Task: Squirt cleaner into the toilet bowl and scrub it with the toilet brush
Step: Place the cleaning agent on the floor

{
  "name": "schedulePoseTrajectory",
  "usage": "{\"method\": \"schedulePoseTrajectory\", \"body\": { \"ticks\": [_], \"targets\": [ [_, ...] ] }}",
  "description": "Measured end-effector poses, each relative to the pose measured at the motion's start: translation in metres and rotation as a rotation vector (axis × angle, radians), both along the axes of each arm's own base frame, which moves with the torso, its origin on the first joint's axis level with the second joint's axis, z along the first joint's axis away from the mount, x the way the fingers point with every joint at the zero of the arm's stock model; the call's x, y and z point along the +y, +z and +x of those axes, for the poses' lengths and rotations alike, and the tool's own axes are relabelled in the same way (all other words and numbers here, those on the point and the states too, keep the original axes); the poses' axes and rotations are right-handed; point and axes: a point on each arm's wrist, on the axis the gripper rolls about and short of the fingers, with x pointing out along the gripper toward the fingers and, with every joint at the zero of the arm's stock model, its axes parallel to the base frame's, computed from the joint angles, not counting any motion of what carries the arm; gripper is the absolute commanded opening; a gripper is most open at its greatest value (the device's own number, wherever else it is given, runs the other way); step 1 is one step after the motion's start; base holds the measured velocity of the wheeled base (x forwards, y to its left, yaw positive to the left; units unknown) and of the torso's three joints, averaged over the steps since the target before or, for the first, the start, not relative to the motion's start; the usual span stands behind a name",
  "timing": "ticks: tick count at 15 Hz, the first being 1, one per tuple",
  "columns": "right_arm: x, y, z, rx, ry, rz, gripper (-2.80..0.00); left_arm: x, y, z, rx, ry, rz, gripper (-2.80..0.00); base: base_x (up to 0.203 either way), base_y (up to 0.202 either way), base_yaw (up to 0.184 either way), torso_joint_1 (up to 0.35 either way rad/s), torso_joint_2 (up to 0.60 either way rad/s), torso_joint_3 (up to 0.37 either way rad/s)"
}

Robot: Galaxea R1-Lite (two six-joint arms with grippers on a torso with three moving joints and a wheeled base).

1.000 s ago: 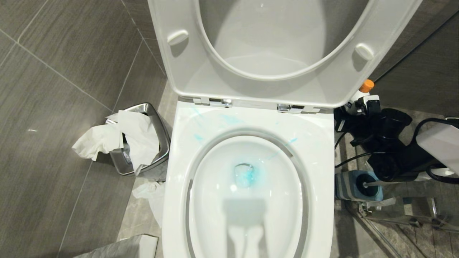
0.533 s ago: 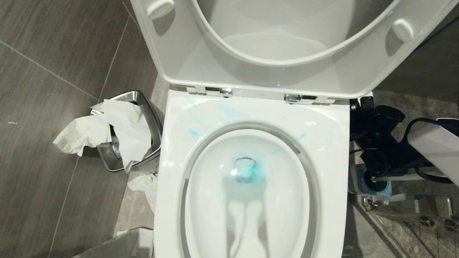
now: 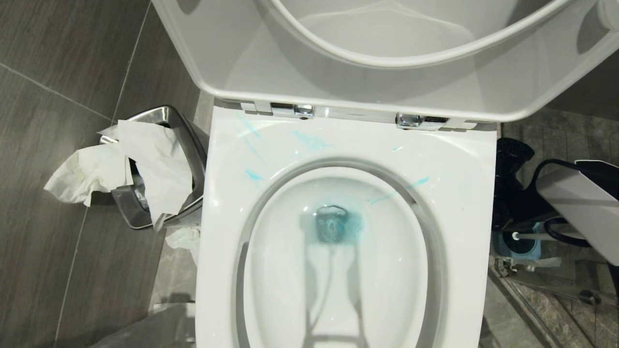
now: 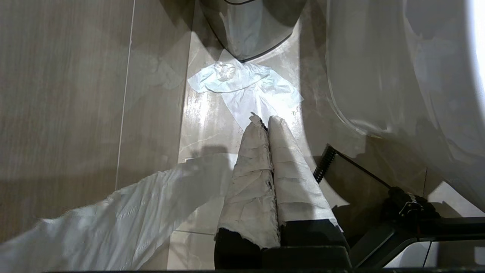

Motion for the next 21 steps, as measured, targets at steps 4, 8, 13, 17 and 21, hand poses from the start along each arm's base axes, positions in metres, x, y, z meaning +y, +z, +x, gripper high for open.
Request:
{"method": "schedulePoseTrajectory", "body": {
  "ticks": [4, 8, 13, 17, 21],
  "targets": [
    [0.000, 0.002, 0.001, -0.010, -0.004, -0.046, -2.80, 0.000, 0.000, 0.000, 0.001, 0.000, -0.001, -2.80, 0.000, 0.000, 0.000, 0.000, 0.00, 0.000],
    [0.002, -0.006, 0.004, -0.024, -0.002, -0.049, -2.80, 0.000, 0.000, 0.000, 0.000, 0.000, -0.001, -2.80, 0.000, 0.000, 0.000, 0.000, 0.00, 0.000],
    [0.004, -0.022, 0.007, -0.023, 0.003, -0.043, -2.80, 0.000, 0.000, 0.000, -0.001, 0.000, 0.002, -2.80, 0.000, 0.000, 0.000, 0.000, 0.00, 0.000],
    [0.003, -0.028, 0.006, 0.000, 0.005, -0.040, -2.80, 0.000, 0.000, 0.000, -0.001, 0.000, 0.002, -2.80, 0.000, 0.000, 0.000, 0.000, 0.00, 0.000],
    [0.004, -0.030, 0.006, 0.009, 0.011, -0.027, -2.80, 0.000, 0.000, 0.000, -0.001, 0.000, 0.002, -2.80, 0.000, 0.000, 0.000, 0.000, 0.00, 0.000]
  ]
}}
